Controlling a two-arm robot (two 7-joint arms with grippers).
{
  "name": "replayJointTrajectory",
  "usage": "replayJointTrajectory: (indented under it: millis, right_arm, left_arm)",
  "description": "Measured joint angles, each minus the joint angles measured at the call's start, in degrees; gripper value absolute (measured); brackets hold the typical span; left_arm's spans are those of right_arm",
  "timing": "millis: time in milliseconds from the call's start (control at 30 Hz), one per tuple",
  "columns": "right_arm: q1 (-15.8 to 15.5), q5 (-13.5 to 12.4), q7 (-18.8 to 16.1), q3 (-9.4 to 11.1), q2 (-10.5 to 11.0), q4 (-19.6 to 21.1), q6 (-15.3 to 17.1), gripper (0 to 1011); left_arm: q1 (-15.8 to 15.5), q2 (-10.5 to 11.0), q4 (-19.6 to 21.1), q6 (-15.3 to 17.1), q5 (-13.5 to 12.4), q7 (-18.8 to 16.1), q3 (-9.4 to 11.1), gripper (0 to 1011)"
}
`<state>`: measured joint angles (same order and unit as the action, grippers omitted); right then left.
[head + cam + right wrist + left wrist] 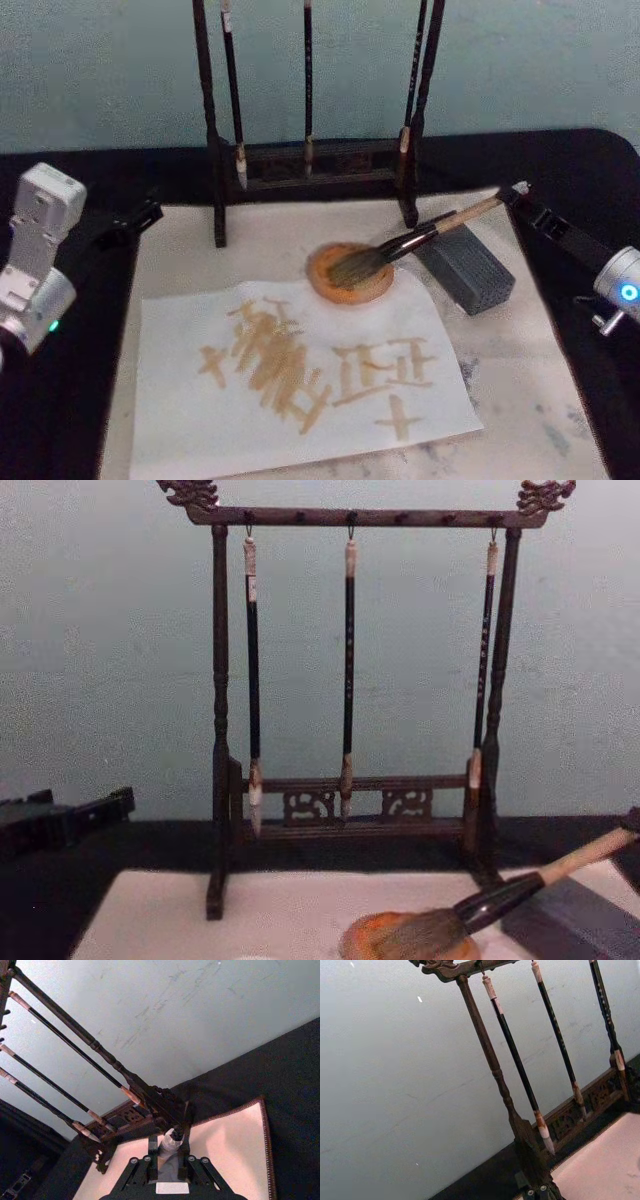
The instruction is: Pick up the brush from the inkstone, write on the paper, then place the brush back to its original position.
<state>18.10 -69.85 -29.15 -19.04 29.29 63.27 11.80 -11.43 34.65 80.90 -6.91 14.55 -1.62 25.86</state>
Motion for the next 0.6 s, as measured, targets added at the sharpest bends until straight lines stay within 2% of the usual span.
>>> replayJointTrajectory:
  millis: [600]
  right_arm:
    - [0.0, -0.42, -0.3, 0.03, 0.0, -0.26, 0.05, 224]
  left_arm:
    - [0.0, 0.0, 0.0, 0.0, 0.0, 0.0, 0.0, 1000]
